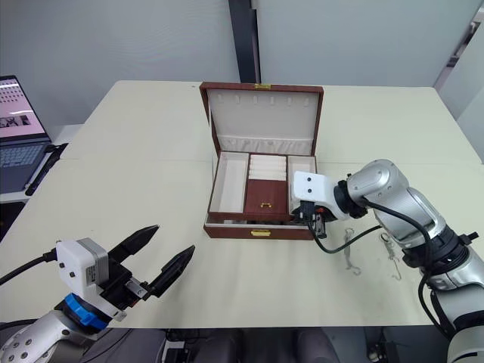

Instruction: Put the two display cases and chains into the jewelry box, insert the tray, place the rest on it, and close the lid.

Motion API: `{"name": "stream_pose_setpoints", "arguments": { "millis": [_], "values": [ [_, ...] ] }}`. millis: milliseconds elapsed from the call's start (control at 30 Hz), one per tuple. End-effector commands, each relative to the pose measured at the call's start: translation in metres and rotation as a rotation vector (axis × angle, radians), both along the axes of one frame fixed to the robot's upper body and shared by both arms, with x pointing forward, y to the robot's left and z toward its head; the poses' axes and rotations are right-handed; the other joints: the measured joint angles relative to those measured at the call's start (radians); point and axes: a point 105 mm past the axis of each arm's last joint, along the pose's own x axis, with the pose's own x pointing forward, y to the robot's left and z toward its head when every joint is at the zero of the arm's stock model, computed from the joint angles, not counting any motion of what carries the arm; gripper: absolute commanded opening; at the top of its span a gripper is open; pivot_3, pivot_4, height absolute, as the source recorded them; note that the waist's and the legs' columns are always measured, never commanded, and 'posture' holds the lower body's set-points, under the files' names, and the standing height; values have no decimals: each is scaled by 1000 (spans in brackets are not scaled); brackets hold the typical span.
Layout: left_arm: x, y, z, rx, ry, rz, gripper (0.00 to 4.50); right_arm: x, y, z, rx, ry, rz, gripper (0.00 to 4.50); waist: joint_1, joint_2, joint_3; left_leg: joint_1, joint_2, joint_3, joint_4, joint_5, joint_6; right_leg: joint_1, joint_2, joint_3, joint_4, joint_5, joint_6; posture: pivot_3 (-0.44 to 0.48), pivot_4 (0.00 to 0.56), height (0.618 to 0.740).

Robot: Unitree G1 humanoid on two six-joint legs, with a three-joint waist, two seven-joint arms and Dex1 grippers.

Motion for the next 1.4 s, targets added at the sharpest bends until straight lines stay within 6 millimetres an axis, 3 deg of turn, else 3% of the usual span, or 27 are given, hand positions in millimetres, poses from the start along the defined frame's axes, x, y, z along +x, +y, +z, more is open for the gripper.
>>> {"name": "stream_pose_setpoints", "arguments": {
  "millis": [33,633,1400],
  "values": [
    [-3,-2,1,-5,-25,-13,4500,-4,8,2,-11,-15,-3,20,0,0,0,0,0,0,0,0,0,0,0,0,0,0,0,0,150,740],
    [-10,6,-12,-13,-17,-10,4500,-20,24,4,-16,24,38,20,-1,0,0,0,0,0,-1,0,0,0,0,0,0,0,0,0,150,740],
    [-5,-1,-5,-12,-29,-31,4500,-7,20,9,-19,5,-9,20,-2,0,0,0,0,0,-1,0,0,-1,0,0,-1,0,0,0,150,740]
  ]
}}
